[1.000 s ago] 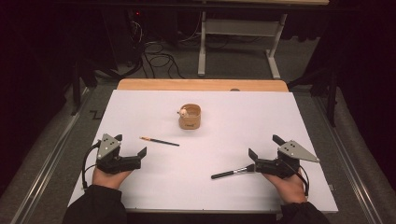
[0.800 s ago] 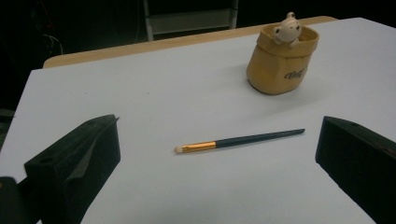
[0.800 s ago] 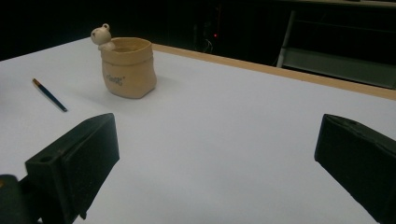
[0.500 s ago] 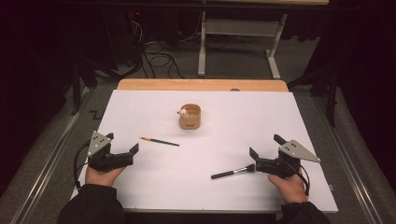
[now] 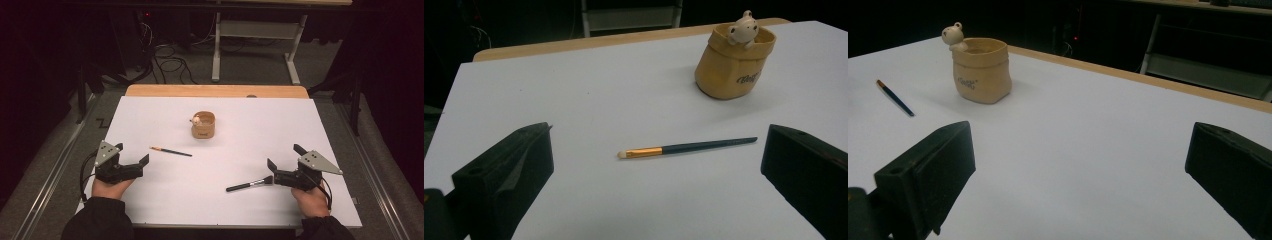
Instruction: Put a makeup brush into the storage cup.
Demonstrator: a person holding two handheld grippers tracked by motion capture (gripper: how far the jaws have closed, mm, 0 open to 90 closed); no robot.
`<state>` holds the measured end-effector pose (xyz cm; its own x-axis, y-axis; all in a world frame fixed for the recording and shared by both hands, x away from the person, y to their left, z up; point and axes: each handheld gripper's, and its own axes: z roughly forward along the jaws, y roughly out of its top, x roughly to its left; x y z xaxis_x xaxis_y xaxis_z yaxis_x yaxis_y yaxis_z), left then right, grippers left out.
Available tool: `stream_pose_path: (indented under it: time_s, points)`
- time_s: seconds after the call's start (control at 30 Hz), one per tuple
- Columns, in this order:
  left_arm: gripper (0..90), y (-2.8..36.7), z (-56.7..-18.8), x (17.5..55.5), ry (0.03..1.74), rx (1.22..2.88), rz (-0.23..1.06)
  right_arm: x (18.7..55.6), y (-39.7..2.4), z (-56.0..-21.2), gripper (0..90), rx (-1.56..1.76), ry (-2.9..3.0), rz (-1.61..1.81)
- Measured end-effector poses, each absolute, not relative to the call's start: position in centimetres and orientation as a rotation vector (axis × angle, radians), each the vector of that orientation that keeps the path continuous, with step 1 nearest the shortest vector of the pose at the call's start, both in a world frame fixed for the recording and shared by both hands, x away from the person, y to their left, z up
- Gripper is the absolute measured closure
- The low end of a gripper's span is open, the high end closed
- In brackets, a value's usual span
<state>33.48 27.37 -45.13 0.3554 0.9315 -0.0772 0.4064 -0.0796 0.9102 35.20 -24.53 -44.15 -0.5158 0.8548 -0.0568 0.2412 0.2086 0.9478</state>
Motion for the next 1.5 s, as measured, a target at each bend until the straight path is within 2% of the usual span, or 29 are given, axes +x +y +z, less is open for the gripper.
stream_pose_path:
  time_s: [0.43,1.13,1.5]
  points:
    - [2.1,27.6,-45.8,33.8,1.257,1.673,0.662,35.5,-25.7,-44.8,0.6,1.051,1.905,1.285]
    - [1.2,26.6,-47.2,34.7,1.303,1.854,0.573,35.0,-25.7,-45.6,0.6,1.043,1.936,1.250]
    - [0.9,26.8,-47.5,35.1,1.345,1.870,0.520,34.8,-25.8,-45.7,0.6,1.027,1.945,1.259]
